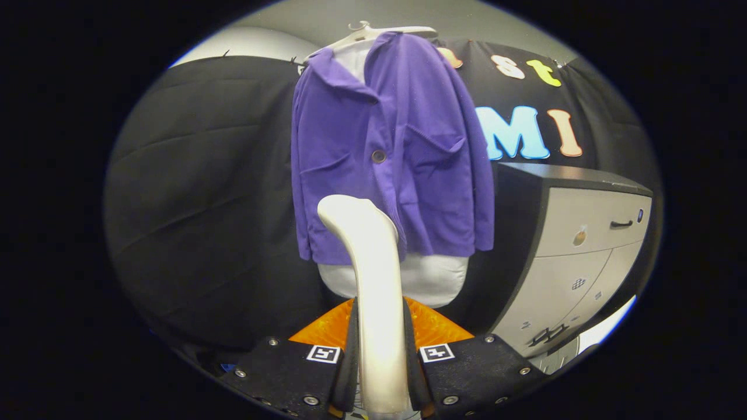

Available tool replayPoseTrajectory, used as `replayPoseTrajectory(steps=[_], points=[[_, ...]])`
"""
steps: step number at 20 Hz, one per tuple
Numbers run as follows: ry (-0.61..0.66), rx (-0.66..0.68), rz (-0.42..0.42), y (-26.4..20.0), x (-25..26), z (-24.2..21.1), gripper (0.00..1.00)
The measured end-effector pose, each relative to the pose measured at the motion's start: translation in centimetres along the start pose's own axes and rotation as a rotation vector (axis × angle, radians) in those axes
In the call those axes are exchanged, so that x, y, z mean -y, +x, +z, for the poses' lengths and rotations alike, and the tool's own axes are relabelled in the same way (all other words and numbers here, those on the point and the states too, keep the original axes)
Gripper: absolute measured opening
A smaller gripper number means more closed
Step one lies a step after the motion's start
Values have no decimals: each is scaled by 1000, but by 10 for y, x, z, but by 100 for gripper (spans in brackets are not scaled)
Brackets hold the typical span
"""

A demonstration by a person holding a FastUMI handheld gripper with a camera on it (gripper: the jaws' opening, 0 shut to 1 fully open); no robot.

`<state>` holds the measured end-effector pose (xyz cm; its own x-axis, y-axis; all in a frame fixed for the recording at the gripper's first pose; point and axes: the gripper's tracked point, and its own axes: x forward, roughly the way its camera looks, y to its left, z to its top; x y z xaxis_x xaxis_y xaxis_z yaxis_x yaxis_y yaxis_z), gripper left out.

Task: Iron the clothes twice with a garment steamer, once on the left side and once on the right side.

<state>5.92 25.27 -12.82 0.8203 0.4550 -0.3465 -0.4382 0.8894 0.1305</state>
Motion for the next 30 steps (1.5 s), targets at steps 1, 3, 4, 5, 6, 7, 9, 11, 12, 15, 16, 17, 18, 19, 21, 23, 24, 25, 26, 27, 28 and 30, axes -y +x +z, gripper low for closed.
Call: replayPoseTrajectory(steps=[1,3,4,5,6,7,9,11,12,15,16,17,18,19,21,23,24,25,26,27,28,30], points=[[6,32,-10,-11,12,16,35],[19,81,-31,-34,36,42,35],[22,99,-38,-45,46,53,35],[20,120,-45,-56,58,65,35],[14,145,-57,-69,69,76,35],[13,168,-67,-81,81,86,35],[30,211,-78,-105,101,103,35],[36,248,-92,-128,118,119,35],[41,265,-102,-137,128,126,35],[76,309,-145,-168,158,142,35],[83,322,-163,-177,168,146,35],[89,332,-179,-185,177,149,35],[94,341,-192,-192,186,152,35],[100,351,-206,-199,194,153,35],[108,369,-240,-212,211,155,35],[106,380,-266,-220,224,156,35],[111,382,-277,-223,231,156,35],[119,385,-286,-226,237,155,35],[128,382,-293,-228,241,153,35],[135,379,-299,-228,243,151,35],[141,378,-303,-229,245,150,35],[148,370,-307,-226,248,147,35]])
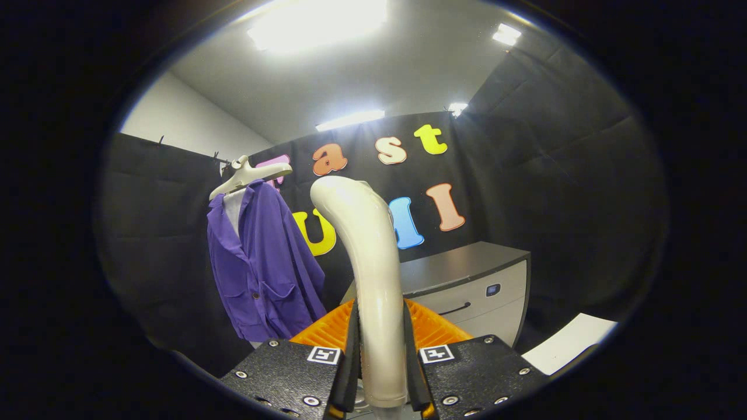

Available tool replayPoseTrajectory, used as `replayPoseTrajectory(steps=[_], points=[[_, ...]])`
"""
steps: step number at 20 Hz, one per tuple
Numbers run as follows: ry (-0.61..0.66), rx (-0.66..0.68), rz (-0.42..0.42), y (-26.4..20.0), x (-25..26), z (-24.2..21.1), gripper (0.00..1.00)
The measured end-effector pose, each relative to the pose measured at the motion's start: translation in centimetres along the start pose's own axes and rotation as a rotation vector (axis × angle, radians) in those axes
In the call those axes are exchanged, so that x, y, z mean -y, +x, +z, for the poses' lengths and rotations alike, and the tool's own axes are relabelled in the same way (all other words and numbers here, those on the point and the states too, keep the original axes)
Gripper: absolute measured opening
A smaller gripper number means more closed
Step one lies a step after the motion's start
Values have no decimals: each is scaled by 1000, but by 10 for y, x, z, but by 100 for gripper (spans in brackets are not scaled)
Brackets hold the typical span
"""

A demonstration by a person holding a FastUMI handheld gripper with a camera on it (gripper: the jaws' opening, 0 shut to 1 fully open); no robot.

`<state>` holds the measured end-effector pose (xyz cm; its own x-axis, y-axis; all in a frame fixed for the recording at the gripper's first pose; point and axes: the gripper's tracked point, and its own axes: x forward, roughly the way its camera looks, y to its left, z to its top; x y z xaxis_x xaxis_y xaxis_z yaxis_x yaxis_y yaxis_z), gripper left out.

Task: Iron the clothes twice with a garment steamer, once on the left side and once on the right side.

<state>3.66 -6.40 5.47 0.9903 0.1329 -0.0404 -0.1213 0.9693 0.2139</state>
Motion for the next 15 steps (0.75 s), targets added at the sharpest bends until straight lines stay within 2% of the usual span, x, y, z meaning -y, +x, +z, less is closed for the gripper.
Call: replayPoseTrajectory(steps=[15], points=[[36,-38,-1,13,-6,-10,35]])
